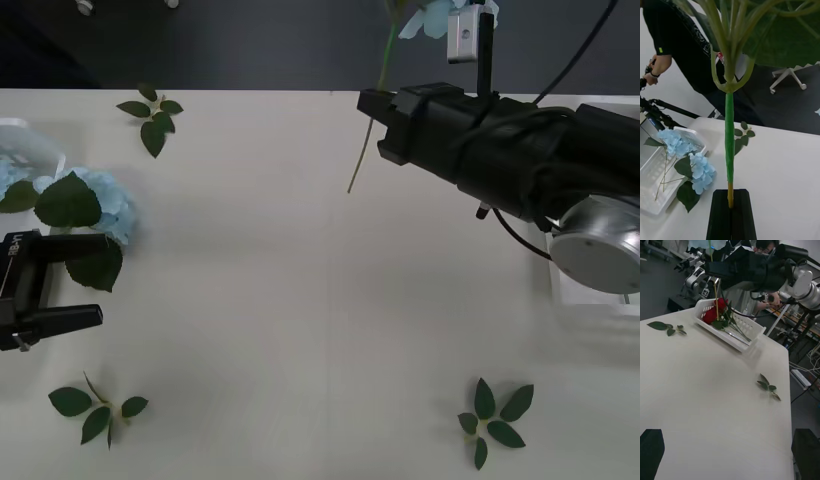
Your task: Put the red flowers into the right box and the blue flowers into the left box
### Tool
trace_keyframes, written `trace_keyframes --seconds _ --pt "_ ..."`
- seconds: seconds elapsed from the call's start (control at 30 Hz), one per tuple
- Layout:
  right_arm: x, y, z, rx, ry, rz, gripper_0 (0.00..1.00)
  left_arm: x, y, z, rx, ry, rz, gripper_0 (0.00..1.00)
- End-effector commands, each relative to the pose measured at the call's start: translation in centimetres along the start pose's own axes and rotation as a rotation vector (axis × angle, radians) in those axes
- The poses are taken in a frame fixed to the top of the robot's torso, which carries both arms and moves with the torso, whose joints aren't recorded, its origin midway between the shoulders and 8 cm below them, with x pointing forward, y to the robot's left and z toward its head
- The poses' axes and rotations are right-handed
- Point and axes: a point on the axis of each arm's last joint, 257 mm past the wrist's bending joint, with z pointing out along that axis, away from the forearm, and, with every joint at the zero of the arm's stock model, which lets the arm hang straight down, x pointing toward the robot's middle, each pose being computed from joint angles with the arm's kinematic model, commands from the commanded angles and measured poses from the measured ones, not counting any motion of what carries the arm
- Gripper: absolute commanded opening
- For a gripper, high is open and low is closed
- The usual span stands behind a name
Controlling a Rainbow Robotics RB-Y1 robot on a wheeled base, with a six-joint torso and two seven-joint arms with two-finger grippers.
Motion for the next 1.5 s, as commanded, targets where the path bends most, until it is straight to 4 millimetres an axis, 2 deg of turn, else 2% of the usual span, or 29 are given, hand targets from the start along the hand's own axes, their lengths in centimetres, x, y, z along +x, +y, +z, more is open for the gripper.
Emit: trace_keyframes --seconds 0.03,0.17,0.33,0.53,0.8,1.0,1.23,1.5 --pt "0.2 3.7 0.5 -0.097 -0.023 -0.085 0.00 -1.2 0.3 1.2 0.008 -0.003 0.081 1.00" --pt "1.3 5.8 0.7 -0.156 -0.035 -0.082 0.00 -1.1 0.8 2.0 0.004 0.006 0.089 1.00" --pt "3.1 9.6 1.4 -0.249 -0.024 -0.104 0.00 -1.2 1.0 3.1 0.011 0.013 0.100 1.00" --pt "4.9 12.3 1.8 -0.312 -0.001 -0.152 0.00 -1.3 1.3 4.3 0.009 0.001 0.098 1.00" --pt "6.0 13.7 2.0 -0.351 0.026 -0.241 0.00 -1.2 1.3 6.5 0.025 -0.008 0.093 1.00" --pt "6.6 15.5 2.2 -0.404 0.049 -0.273 0.00 -1.0 1.1 8.4 0.037 -0.021 0.082 1.00" --pt "6.9 16.7 3.8 -0.430 0.063 -0.284 0.00 -1.2 0.8 10.2 0.056 -0.033 0.075 1.00" --pt "8.0 16.4 5.9 -0.427 0.087 -0.293 0.00 -1.2 0.2 12.1 0.074 -0.058 0.060 1.00"
